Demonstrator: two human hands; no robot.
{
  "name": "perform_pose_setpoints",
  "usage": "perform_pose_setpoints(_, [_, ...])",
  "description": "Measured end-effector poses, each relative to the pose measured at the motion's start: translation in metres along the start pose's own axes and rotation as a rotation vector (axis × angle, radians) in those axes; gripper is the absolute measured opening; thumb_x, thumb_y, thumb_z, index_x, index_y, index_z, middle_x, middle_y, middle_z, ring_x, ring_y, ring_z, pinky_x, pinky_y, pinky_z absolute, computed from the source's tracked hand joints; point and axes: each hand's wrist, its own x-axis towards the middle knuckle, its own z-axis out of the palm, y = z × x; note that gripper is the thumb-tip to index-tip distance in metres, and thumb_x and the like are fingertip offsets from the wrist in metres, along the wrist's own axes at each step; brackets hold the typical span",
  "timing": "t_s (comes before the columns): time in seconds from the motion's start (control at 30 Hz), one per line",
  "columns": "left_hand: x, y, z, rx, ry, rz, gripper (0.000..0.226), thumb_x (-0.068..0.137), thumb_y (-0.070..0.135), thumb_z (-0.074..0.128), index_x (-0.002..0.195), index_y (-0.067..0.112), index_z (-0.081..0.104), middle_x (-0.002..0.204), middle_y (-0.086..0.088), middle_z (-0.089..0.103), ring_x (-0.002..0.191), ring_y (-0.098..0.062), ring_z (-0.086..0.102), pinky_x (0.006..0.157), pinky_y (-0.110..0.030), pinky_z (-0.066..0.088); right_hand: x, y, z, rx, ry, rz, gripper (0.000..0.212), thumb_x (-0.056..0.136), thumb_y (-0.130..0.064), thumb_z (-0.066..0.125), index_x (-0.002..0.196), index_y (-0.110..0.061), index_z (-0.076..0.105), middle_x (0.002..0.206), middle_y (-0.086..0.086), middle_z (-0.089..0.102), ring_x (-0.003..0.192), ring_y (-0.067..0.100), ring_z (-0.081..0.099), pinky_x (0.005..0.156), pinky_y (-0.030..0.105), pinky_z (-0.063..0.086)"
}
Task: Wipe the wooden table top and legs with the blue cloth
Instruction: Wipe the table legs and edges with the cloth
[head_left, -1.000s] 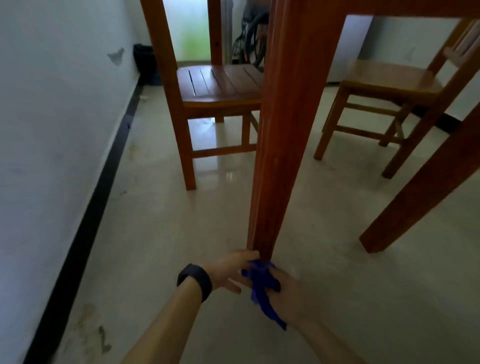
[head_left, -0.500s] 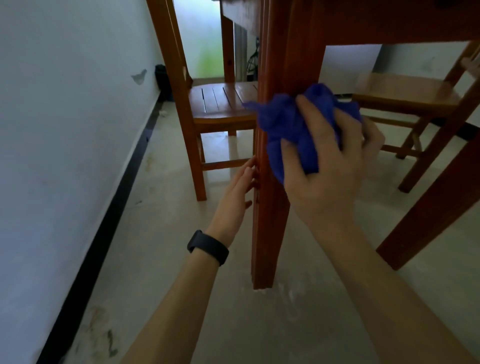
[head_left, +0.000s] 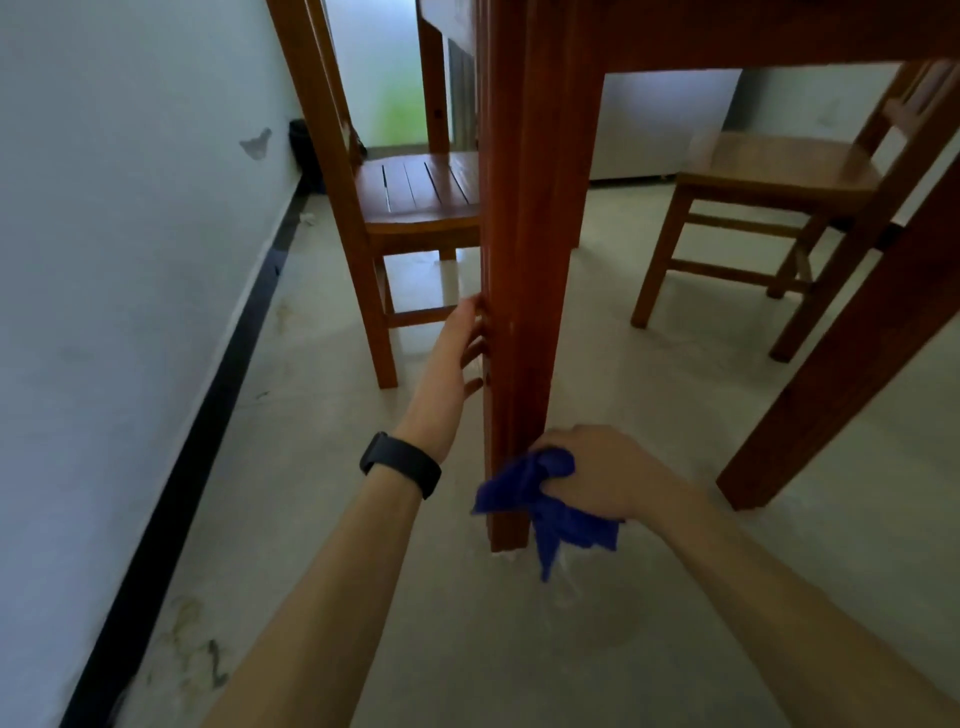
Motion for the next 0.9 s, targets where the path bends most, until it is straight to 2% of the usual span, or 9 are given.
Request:
perform_pose_setpoints(0.1, [0.000, 0.000, 0.001, 0.016, 0.028, 0.012, 0.035, 0.100, 0.057, 0.030, 0.128, 0.044, 0.046, 0.126, 0.017, 0.055, 0.116, -0.004, 0.051, 0.095, -0.037, 0.040, -0.009, -0.022, -0.029, 0.322, 0.330, 0.050, 0.043, 0.086, -0.043, 0.069, 0.117, -0.030, 0.042, 0.089, -0.015, 0.059, 0.075, 0.000, 0.059, 0.060, 0.015, 0.042])
perform_pose_setpoints(0.2, [0.000, -0.001, 0.002, 0.015, 0.025, 0.014, 0.038, 0.101, 0.054, 0.031, 0.127, 0.037, 0.053, 0.121, 0.014, 0.064, 0.112, -0.006, 0.061, 0.096, -0.035, 0.046, -0.016, -0.048, -0.047, 0.518, 0.920, -0.058, 0.039, 0.086, -0.044, 0.071, 0.112, -0.033, 0.044, 0.094, -0.019, 0.057, 0.085, -0.001, 0.057, 0.074, 0.013, 0.043])
perform_pose_setpoints(0.27, [-0.003, -0.001, 0.007, 0.058, 0.043, 0.049, 0.032, 0.103, 0.051, 0.029, 0.118, 0.042, 0.055, 0.106, 0.024, 0.068, 0.099, 0.005, 0.064, 0.085, -0.027, 0.048, -0.006, -0.061, -0.043, 0.372, 1.269, -0.122, 0.041, 0.084, -0.043, 0.071, 0.117, -0.025, 0.054, 0.110, -0.005, 0.062, 0.102, 0.016, 0.056, 0.086, 0.020, 0.038])
perform_pose_setpoints(0.33, [-0.003, -0.005, 0.012, 0.087, 0.056, 0.092, 0.028, 0.104, 0.048, 0.029, 0.116, 0.046, 0.054, 0.100, 0.030, 0.068, 0.094, 0.010, 0.064, 0.080, -0.022, 0.050, 0.015, -0.063, -0.022, 0.264, 1.384, -0.126, 0.046, 0.084, -0.036, 0.071, 0.124, -0.021, 0.054, 0.127, 0.011, 0.057, 0.115, 0.031, 0.049, 0.092, 0.024, 0.035])
perform_pose_setpoints(0.43, [-0.002, -0.013, 0.013, 0.160, 0.061, 0.160, 0.038, 0.104, 0.047, 0.032, 0.138, 0.035, 0.042, 0.126, 0.018, 0.060, 0.109, 0.005, 0.061, 0.089, -0.020, 0.053, 0.040, -0.054, 0.037, 0.359, 1.268, -0.103, 0.058, 0.086, -0.023, 0.069, 0.134, -0.027, 0.037, 0.144, 0.016, 0.038, 0.126, 0.037, 0.041, 0.100, 0.031, 0.041])
perform_pose_setpoints(0.57, [-0.002, -0.019, 0.015, 0.297, 0.087, 0.202, 0.050, 0.101, 0.047, 0.043, 0.148, 0.036, 0.029, 0.124, 0.029, 0.051, 0.106, 0.017, 0.055, 0.086, -0.014, 0.051, 0.045, -0.030, 0.112, 0.424, 1.110, 0.011, 0.058, 0.083, -0.009, 0.074, 0.132, -0.023, 0.047, 0.142, 0.012, 0.040, 0.125, 0.034, 0.042, 0.101, 0.036, 0.041])
perform_pose_setpoints(0.67, [-0.004, -0.023, 0.015, 0.357, 0.141, 0.221, 0.066, 0.094, 0.067, 0.033, 0.151, 0.034, 0.029, 0.142, 0.020, 0.048, 0.128, 0.001, 0.047, 0.109, -0.037, 0.043, 0.036, 0.001, 0.155, 0.466, 0.696, 0.217, 0.048, 0.086, -0.008, 0.064, 0.129, -0.022, 0.053, 0.137, 0.005, 0.040, 0.123, 0.029, 0.042, 0.100, 0.041, 0.042])
perform_pose_setpoints(0.77, [-0.008, -0.022, 0.018, 0.377, 0.157, 0.212, 0.087, 0.081, 0.085, 0.027, 0.152, 0.035, 0.028, 0.149, 0.014, 0.044, 0.136, -0.008, 0.043, 0.114, -0.044, 0.037, 0.028, 0.040, 0.193, 0.587, 0.383, 0.442, 0.038, 0.079, -0.012, 0.060, 0.115, -0.024, 0.058, 0.124, 0.012, 0.052, 0.100, 0.034, 0.060, 0.082, 0.038, 0.052])
perform_pose_setpoints(0.9, [-0.006, -0.025, 0.022, 0.458, 0.231, 0.247, 0.075, 0.088, 0.075, 0.027, 0.152, 0.036, 0.025, 0.152, 0.014, 0.039, 0.138, -0.009, 0.040, 0.113, -0.047, 0.037, 0.041, 0.048, 0.181, 1.007, 0.528, 0.560, 0.017, 0.072, -0.018, 0.059, 0.084, -0.026, 0.065, 0.090, 0.010, 0.069, 0.066, 0.022, 0.069, 0.052, 0.028, 0.055])
